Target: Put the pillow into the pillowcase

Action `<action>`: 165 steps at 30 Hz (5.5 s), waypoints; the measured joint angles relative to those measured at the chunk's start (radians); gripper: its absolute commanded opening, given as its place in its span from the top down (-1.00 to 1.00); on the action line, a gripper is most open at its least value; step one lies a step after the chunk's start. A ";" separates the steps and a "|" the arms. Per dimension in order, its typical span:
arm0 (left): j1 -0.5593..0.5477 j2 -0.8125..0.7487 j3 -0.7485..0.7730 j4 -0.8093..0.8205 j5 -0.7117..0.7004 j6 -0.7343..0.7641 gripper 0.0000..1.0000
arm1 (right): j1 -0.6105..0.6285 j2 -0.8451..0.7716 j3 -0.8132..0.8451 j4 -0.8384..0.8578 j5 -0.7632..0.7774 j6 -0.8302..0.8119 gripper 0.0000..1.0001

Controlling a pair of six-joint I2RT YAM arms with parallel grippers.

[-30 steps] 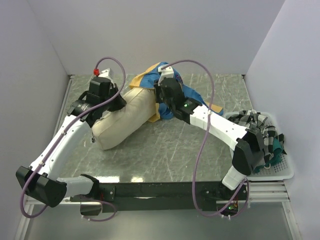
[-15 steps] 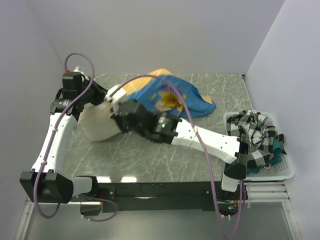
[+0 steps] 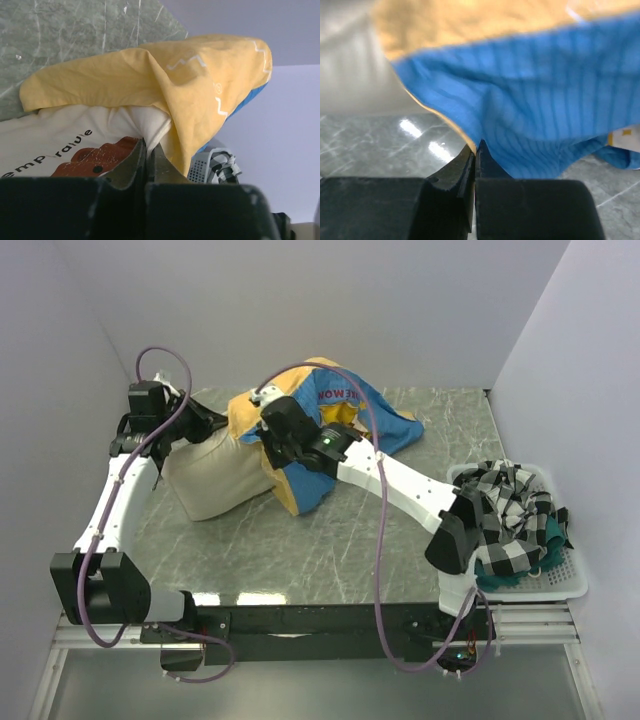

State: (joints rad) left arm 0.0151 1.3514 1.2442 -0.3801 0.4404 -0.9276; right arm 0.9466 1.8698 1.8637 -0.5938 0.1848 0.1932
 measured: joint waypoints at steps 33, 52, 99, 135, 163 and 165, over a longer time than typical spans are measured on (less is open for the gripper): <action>-0.042 -0.265 0.038 -0.159 -0.474 0.047 -0.93 | -0.088 0.273 0.248 -0.120 -0.123 -0.015 0.47; -0.058 -0.639 -0.833 -0.070 -0.582 -0.249 -0.90 | 0.065 -0.048 -0.312 0.047 -0.087 -0.068 -0.65; -0.521 -0.687 -0.713 0.013 -0.909 -0.275 0.98 | 0.232 -0.327 -0.368 -0.001 0.301 0.097 -0.72; -0.521 -0.398 -0.196 -0.029 -0.821 -0.011 0.98 | 0.246 -0.370 -0.110 0.108 0.156 0.035 -0.71; -0.512 -0.346 -0.193 0.043 -0.744 0.035 -0.42 | -0.049 -0.182 0.160 -0.108 -0.084 0.249 1.00; -0.512 -0.340 -0.174 0.045 -0.743 0.046 -0.50 | -0.063 -0.199 0.258 -0.163 -0.073 0.232 1.00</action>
State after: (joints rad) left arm -0.4973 1.0111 1.0698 -0.3355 -0.3027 -0.8814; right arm 0.8841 1.6707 2.1216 -0.7563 0.1120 0.4248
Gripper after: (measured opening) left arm 0.681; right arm 0.010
